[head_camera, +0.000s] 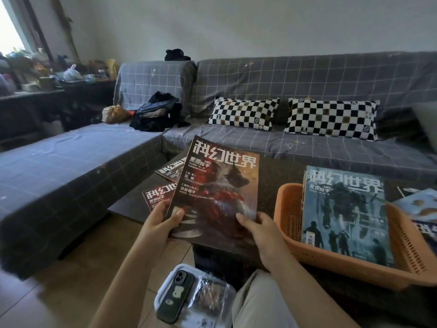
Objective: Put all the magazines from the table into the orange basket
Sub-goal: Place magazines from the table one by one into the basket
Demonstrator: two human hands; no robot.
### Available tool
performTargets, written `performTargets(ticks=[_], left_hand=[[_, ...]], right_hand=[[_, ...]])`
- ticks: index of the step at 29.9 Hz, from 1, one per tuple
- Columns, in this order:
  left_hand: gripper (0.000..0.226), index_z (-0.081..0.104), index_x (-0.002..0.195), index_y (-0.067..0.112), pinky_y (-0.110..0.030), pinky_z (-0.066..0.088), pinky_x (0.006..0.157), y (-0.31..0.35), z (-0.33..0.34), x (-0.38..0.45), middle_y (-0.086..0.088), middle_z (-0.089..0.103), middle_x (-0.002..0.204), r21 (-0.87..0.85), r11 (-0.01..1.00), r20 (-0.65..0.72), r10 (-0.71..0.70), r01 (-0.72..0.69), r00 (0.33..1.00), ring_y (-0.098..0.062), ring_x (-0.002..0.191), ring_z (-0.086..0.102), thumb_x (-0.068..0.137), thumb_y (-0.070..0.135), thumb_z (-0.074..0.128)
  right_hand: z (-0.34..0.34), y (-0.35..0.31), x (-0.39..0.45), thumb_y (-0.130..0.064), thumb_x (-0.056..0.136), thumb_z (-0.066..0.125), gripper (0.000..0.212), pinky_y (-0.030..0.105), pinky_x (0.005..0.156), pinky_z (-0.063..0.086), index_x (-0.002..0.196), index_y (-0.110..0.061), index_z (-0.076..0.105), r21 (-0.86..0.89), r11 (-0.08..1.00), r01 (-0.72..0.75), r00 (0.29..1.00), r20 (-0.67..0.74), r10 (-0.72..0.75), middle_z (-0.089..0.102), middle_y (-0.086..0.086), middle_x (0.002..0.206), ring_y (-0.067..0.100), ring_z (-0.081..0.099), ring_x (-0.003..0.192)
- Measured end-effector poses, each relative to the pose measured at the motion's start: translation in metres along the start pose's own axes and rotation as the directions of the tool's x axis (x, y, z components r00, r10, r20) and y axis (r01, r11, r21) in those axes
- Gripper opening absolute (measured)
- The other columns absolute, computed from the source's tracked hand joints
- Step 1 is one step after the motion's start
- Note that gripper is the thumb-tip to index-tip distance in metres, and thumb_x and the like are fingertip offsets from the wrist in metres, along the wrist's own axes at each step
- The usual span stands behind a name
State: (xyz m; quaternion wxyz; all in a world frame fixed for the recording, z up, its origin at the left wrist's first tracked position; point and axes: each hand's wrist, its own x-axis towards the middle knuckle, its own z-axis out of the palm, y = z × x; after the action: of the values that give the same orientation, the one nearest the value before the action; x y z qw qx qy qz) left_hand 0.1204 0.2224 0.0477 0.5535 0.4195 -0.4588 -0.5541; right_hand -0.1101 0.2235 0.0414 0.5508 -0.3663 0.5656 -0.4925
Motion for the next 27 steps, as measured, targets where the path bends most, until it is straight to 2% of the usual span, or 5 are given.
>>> performTargets(ticks=[8,11,19,23,27], left_hand=[[0.028,0.06,0.105,0.021,-0.028,0.058,0.061,0.014,0.055,0.01,-0.003,0.074,0.09,-0.006,0.999,0.16,0.046,-0.046,0.986,-0.02,0.081,0.073,0.078,0.023,0.067],[0.025,0.062,0.103,0.023,-0.027,0.057,0.062,0.011,0.085,0.019,-0.005,0.074,0.092,-0.015,0.997,0.213,0.079,-0.077,0.974,-0.021,0.083,0.072,0.079,0.023,0.066],[0.034,0.062,0.115,0.036,-0.026,0.054,0.074,-0.015,0.171,0.042,0.0,0.072,0.106,0.04,0.998,0.412,0.025,-0.046,0.911,-0.018,0.097,0.069,0.084,0.023,0.065],[0.047,0.051,0.126,0.029,-0.033,0.055,0.078,-0.034,0.207,0.051,0.0,0.072,0.108,0.119,0.991,0.462,-0.109,0.06,0.88,-0.019,0.1,0.069,0.083,0.026,0.068],[0.04,0.054,0.12,0.037,-0.04,0.054,0.086,-0.051,0.24,0.058,0.006,0.072,0.108,0.233,0.968,0.427,-0.188,0.094,0.885,-0.016,0.098,0.07,0.089,0.016,0.064]], right_hand=[[-0.047,-0.043,-0.011,-0.026,0.08,0.072,0.041,0.049,0.09,0.051,0.116,-0.022,0.054,0.032,0.964,0.265,0.959,-0.117,-0.26,0.065,0.002,0.11,0.021,0.062,0.101],[-0.076,-0.051,-0.012,-0.027,0.082,0.07,0.058,0.049,0.095,0.048,0.133,-0.023,0.044,0.045,0.959,0.279,0.949,-0.165,-0.268,0.058,0.002,0.125,0.023,0.057,0.111],[-0.162,-0.06,-0.011,-0.017,0.082,0.068,0.054,0.052,0.095,0.047,0.13,-0.027,0.045,0.029,0.954,0.298,0.912,-0.303,-0.276,0.061,0.0,0.119,0.024,0.057,0.11],[-0.202,-0.054,-0.011,-0.022,0.084,0.066,0.043,0.024,0.078,0.052,0.123,-0.025,0.047,-0.164,0.942,0.293,0.857,-0.391,-0.335,0.057,-0.016,0.104,0.009,0.058,0.099],[-0.232,-0.041,-0.002,-0.023,0.082,0.069,0.048,0.047,0.089,0.051,0.125,-0.026,0.047,-0.205,0.953,0.221,0.852,-0.434,-0.291,0.057,0.0,0.12,0.023,0.056,0.109]])
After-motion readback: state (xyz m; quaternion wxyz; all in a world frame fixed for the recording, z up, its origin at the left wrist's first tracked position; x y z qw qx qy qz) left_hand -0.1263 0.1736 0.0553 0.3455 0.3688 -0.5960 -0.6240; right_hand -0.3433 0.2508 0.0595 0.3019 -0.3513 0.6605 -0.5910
